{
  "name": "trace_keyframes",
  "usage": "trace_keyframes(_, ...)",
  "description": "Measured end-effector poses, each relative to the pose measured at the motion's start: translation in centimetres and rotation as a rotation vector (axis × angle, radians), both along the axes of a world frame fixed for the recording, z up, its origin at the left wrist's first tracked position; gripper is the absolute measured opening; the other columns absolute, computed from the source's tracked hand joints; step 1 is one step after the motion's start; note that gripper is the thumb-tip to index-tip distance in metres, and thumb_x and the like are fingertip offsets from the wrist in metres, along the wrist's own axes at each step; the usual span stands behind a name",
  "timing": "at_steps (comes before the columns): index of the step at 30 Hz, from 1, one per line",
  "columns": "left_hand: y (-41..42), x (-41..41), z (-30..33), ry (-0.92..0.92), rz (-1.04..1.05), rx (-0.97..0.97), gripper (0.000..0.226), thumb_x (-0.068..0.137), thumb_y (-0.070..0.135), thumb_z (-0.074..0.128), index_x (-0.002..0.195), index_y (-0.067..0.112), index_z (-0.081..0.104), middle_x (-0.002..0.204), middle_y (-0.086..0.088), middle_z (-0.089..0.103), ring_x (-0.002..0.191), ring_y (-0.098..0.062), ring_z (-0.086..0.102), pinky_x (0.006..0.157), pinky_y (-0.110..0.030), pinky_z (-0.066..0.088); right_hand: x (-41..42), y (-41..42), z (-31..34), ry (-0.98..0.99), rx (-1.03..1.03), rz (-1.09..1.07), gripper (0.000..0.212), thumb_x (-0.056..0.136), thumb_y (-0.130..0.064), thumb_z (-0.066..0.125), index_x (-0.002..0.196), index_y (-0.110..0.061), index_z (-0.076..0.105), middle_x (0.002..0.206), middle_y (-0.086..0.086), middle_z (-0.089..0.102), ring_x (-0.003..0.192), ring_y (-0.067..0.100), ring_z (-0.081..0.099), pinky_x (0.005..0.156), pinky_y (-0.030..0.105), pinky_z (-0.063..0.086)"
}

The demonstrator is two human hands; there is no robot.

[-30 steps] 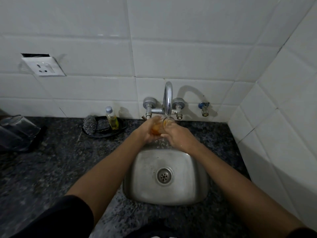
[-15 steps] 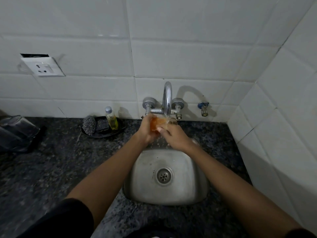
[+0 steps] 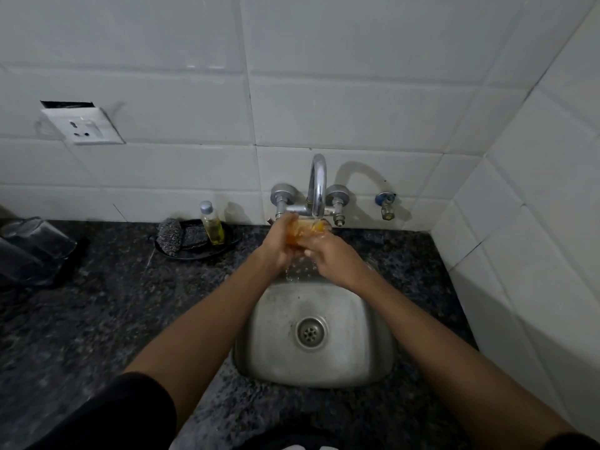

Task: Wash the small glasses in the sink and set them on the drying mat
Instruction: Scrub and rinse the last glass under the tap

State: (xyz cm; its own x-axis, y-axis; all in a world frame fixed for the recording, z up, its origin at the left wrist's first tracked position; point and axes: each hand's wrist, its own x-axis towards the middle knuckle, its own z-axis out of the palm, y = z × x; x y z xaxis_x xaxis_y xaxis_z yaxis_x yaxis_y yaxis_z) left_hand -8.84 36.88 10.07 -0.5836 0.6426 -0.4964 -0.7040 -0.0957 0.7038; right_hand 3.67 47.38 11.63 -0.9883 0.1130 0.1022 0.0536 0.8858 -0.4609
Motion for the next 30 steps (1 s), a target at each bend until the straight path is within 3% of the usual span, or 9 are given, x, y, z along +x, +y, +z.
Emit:
trace_keyframes(3, -0.2, 0.3, -0.1, -0.057, 0.054, 0.068, 0.030, 0.105, 0.032, 0.050, 0.098, 0.008, 0.068, 0.092, -0.011, 0.068, 0.075, -0.023, 0.070, 0.071, -0.035, 0.059, 0.1, -0.8, 0.7, 0.054, -0.164, -0.036, 0.026, 0.108, -0.032, 0.054, 0.125, -0.022, 0.071, 0.100, -0.002, 0.071, 0.088, 0.015, 0.068, 0.079, 0.034, 0.056)
trace_keyframes(8, 0.0, 0.3, 0.2, -0.009, -0.086, -0.027, 0.035, 0.104, 0.039, 0.055, 0.107, 0.007, 0.071, 0.090, -0.010, 0.073, 0.073, -0.022, 0.071, 0.064, -0.033, 0.057, 0.3, 0.4, -0.1, -0.055, 0.179, 0.016, 0.027, 0.106, -0.029, 0.058, 0.130, -0.020, 0.066, 0.123, 0.002, 0.068, 0.107, 0.021, 0.065, 0.088, 0.044, 0.058)
trace_keyframes(12, 0.1, 0.4, -0.6, 0.007, -0.032, 0.073, 0.027, 0.103, 0.030, 0.055, 0.105, 0.007, 0.070, 0.100, -0.012, 0.068, 0.086, -0.023, 0.069, 0.084, -0.037, 0.056, 0.3, -1.2, 0.3, 0.038, -0.137, -0.008, 0.028, 0.107, -0.034, 0.056, 0.128, -0.020, 0.069, 0.112, 0.000, 0.070, 0.096, 0.013, 0.067, 0.081, 0.029, 0.058)
trace_keyframes(15, 0.0, 0.2, -0.8, 0.002, -0.095, -0.005, 0.039, 0.098, 0.042, 0.065, 0.117, 0.008, 0.071, 0.105, -0.012, 0.073, 0.094, -0.026, 0.069, 0.084, -0.040, 0.056, 0.3, -0.3, -0.1, 0.014, 0.054, -0.041, 0.021, 0.105, -0.030, 0.057, 0.114, -0.016, 0.069, 0.109, 0.005, 0.069, 0.094, 0.022, 0.066, 0.078, 0.039, 0.057)
trace_keyframes(17, -0.1, -0.2, -0.5, 0.038, -0.100, -0.052, 0.036, 0.098, 0.040, 0.069, 0.115, 0.008, 0.073, 0.103, -0.013, 0.076, 0.095, -0.028, 0.071, 0.085, -0.043, 0.059, 0.6, 0.7, -0.5, -0.017, 0.175, 0.004, 0.017, 0.104, -0.022, 0.060, 0.117, -0.016, 0.067, 0.112, 0.003, 0.068, 0.095, 0.022, 0.066, 0.076, 0.042, 0.059)
trace_keyframes(19, -0.1, 0.0, -0.4, 0.063, -0.036, -0.012, 0.023, 0.101, 0.030, 0.065, 0.108, 0.009, 0.073, 0.101, -0.012, 0.075, 0.095, -0.028, 0.071, 0.090, -0.046, 0.058, 0.8, 0.4, -0.6, 0.000, 0.006, 0.006, 0.024, 0.105, -0.027, 0.059, 0.127, -0.022, 0.067, 0.116, -0.001, 0.069, 0.099, 0.016, 0.067, 0.084, 0.038, 0.059)
trace_keyframes(22, 0.1, 0.4, -0.7, 0.054, -0.042, 0.040, 0.023, 0.104, 0.028, 0.058, 0.103, 0.010, 0.071, 0.096, -0.008, 0.071, 0.089, -0.023, 0.068, 0.084, -0.038, 0.056, 0.2, -0.9, 0.3, 0.040, -0.249, -0.059, 0.033, 0.107, -0.034, 0.055, 0.136, -0.023, 0.066, 0.123, 0.000, 0.070, 0.101, 0.014, 0.069, 0.087, 0.034, 0.060)
trace_keyframes(27, 0.2, -0.1, -0.6, 0.065, -0.120, -0.158, 0.032, 0.101, 0.039, 0.061, 0.113, 0.010, 0.069, 0.092, -0.010, 0.074, 0.079, -0.024, 0.072, 0.064, -0.036, 0.060, 1.0, 0.5, -0.2, -0.060, 0.155, 0.014, 0.020, 0.105, -0.029, 0.057, 0.118, -0.018, 0.068, 0.113, 0.002, 0.069, 0.102, 0.021, 0.065, 0.086, 0.045, 0.057)
trace_keyframes(30, 0.0, 0.1, -0.6, 0.082, -0.075, -0.098, 0.021, 0.103, 0.026, 0.056, 0.096, 0.010, 0.068, 0.088, -0.009, 0.068, 0.075, -0.021, 0.069, 0.070, -0.036, 0.057, 1.1, -0.6, 0.0, -0.039, -0.131, 0.000, 0.025, 0.107, -0.034, 0.055, 0.125, -0.025, 0.070, 0.110, -0.004, 0.069, 0.094, 0.012, 0.066, 0.082, 0.037, 0.058)
